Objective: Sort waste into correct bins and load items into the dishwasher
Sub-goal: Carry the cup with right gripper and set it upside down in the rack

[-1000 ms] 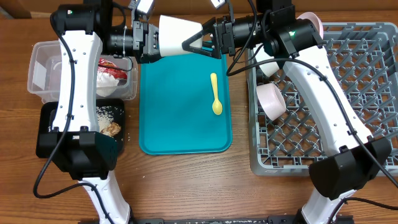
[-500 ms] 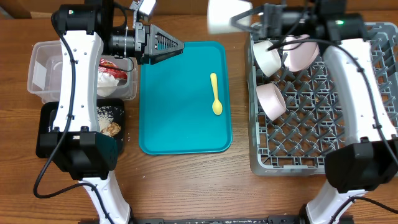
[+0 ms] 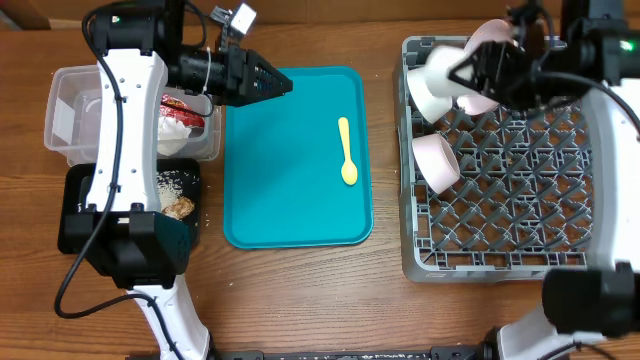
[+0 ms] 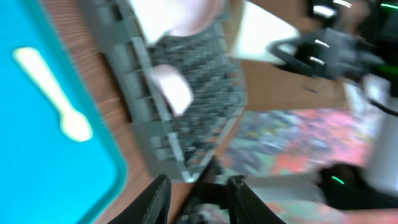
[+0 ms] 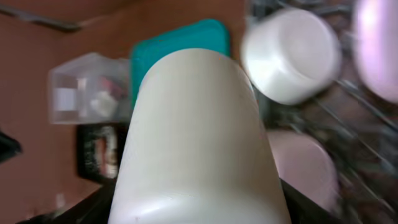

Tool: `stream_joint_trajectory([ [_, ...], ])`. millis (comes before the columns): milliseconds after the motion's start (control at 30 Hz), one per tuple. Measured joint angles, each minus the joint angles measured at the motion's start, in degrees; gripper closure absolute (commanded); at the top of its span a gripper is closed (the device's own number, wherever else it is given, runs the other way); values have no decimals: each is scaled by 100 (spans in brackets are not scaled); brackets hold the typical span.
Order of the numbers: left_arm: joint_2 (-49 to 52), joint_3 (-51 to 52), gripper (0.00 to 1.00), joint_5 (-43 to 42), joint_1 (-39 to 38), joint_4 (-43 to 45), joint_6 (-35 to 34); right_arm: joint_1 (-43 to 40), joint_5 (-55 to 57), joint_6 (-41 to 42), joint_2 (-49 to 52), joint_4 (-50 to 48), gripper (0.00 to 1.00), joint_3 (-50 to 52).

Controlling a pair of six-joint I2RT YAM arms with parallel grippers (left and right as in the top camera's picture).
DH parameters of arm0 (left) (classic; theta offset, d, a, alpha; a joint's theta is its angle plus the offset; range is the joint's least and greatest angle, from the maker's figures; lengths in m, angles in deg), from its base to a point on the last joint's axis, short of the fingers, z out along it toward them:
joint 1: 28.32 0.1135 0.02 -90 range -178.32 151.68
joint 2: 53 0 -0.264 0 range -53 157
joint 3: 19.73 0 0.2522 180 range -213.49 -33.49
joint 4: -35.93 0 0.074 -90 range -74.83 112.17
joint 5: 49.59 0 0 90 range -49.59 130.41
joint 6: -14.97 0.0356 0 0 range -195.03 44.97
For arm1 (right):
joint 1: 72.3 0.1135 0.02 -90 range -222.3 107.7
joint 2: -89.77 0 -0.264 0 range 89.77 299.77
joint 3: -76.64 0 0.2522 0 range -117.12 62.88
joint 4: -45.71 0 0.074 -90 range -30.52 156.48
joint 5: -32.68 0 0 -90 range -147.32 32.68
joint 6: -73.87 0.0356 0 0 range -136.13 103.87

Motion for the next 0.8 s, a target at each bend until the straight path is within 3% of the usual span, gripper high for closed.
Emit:
stream_joint_trajectory([
  [167,0,0,67,955,-35,205,-367,15,1615,420,-494,1099,34,-9],
  [300,0,0,67,1545,-35,275,-562,15,2509,839,-494,1384,34,61],
  [533,0,0,70,2114,-35,297,-671,15,3296,1274,-487,896,33,981],
  [800,0,0,73,2358,-35,297,-719,15,3366,1370,-103,-105,33,1930],
])
